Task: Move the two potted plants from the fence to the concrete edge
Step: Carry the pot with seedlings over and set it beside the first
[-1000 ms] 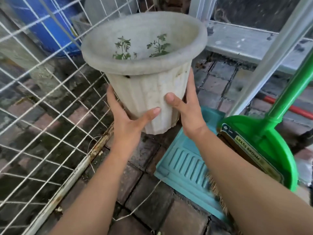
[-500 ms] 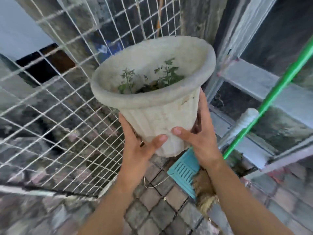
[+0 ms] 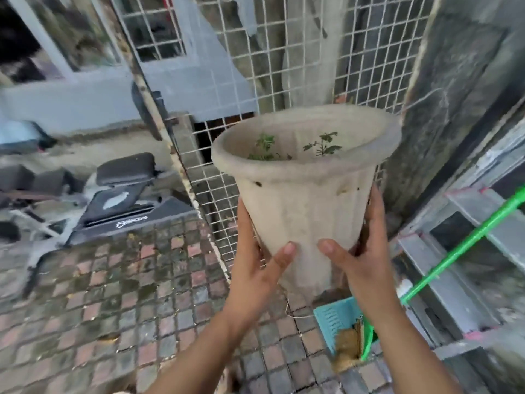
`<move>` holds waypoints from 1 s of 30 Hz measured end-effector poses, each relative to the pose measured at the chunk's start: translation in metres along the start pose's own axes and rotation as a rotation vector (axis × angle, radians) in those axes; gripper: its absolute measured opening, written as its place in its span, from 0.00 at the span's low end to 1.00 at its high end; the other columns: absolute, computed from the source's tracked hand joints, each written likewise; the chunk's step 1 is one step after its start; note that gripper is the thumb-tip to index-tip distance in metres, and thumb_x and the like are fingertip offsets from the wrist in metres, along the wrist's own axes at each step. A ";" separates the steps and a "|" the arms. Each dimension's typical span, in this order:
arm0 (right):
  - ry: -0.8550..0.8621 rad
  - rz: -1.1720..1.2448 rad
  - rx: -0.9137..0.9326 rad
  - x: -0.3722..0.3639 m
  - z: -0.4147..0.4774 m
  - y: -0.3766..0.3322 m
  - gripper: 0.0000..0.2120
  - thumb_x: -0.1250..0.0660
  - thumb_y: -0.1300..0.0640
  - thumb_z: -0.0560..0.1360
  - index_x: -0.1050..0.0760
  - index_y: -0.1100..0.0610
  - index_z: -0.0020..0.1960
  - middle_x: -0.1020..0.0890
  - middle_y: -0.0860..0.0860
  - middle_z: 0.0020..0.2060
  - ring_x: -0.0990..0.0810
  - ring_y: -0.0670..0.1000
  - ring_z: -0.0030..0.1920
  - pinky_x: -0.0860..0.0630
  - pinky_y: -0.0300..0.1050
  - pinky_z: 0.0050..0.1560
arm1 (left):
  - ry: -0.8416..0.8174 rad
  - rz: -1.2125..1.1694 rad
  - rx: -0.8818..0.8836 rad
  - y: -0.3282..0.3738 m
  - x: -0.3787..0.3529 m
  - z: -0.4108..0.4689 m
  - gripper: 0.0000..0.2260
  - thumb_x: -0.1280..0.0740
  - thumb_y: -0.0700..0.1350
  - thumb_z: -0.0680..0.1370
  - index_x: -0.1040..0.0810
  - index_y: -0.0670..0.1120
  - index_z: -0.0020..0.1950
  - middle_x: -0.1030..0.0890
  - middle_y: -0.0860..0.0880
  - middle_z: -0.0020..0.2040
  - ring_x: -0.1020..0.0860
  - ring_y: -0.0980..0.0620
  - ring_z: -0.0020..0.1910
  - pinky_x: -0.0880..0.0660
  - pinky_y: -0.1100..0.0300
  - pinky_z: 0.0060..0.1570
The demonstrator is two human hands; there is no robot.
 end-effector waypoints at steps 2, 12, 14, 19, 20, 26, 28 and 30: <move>-0.132 0.023 0.032 -0.045 0.001 -0.028 0.49 0.18 0.49 0.67 0.41 0.27 0.78 0.29 0.30 0.74 0.28 0.34 0.74 0.24 0.31 0.65 | 0.111 0.047 -0.038 0.036 0.041 -0.012 0.50 0.24 0.62 0.74 0.51 0.56 0.87 0.34 0.49 0.85 0.30 0.43 0.82 0.29 0.34 0.77; -0.525 0.250 0.169 -0.332 -0.012 -0.122 0.52 0.16 0.43 0.65 0.41 0.33 0.81 0.30 0.44 0.79 0.28 0.49 0.78 0.25 0.58 0.74 | 0.517 0.073 -0.245 0.154 0.290 -0.099 0.50 0.25 0.69 0.72 0.48 0.62 0.86 0.28 0.59 0.82 0.24 0.52 0.78 0.22 0.48 0.73; -0.547 0.291 0.156 -0.395 -0.025 -0.128 0.53 0.16 0.38 0.62 0.40 0.32 0.80 0.30 0.45 0.80 0.29 0.50 0.78 0.27 0.64 0.75 | 0.604 0.112 -0.257 0.170 0.347 -0.122 0.49 0.26 0.71 0.71 0.49 0.66 0.86 0.32 0.60 0.84 0.28 0.53 0.80 0.27 0.44 0.78; -0.666 0.378 0.164 -0.541 -0.060 -0.145 0.48 0.19 0.29 0.60 0.39 0.22 0.74 0.30 0.28 0.74 0.29 0.34 0.75 0.25 0.34 0.67 | 0.780 0.226 -0.303 0.202 0.470 -0.178 0.47 0.26 0.68 0.73 0.50 0.69 0.85 0.39 0.59 0.87 0.35 0.52 0.85 0.35 0.39 0.82; -0.693 0.401 0.165 -0.566 -0.066 -0.149 0.47 0.19 0.29 0.60 0.39 0.21 0.73 0.30 0.25 0.73 0.30 0.32 0.74 0.26 0.30 0.65 | 0.811 0.237 -0.308 0.207 0.488 -0.189 0.48 0.26 0.68 0.73 0.51 0.69 0.85 0.41 0.60 0.87 0.37 0.52 0.86 0.36 0.39 0.82; -0.899 0.544 0.107 -0.706 -0.099 -0.156 0.46 0.17 0.33 0.61 0.36 0.23 0.73 0.26 0.27 0.73 0.26 0.35 0.73 0.26 0.29 0.65 | 0.977 0.320 -0.316 0.222 0.591 -0.238 0.48 0.23 0.68 0.71 0.52 0.79 0.80 0.43 0.71 0.85 0.36 0.58 0.85 0.36 0.41 0.83; -0.960 0.581 0.075 -0.749 -0.105 -0.151 0.47 0.16 0.34 0.60 0.35 0.25 0.74 0.25 0.30 0.72 0.24 0.37 0.73 0.24 0.32 0.65 | 1.063 0.352 -0.317 0.224 0.623 -0.247 0.45 0.24 0.64 0.72 0.50 0.80 0.78 0.42 0.68 0.85 0.36 0.55 0.85 0.35 0.40 0.82; -0.998 0.621 0.046 -0.791 -0.105 -0.142 0.46 0.16 0.34 0.60 0.33 0.27 0.73 0.23 0.32 0.72 0.23 0.40 0.72 0.23 0.37 0.67 | 1.146 0.370 -0.317 0.225 0.657 -0.250 0.43 0.24 0.61 0.71 0.48 0.84 0.75 0.40 0.64 0.86 0.36 0.53 0.85 0.35 0.40 0.83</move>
Point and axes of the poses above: each hand's wrist, its own z-axis towards the middle knuckle, its own x-axis out of the back of the hand, y = z × x, the point moved 8 cm from there along z, towards the middle knuckle
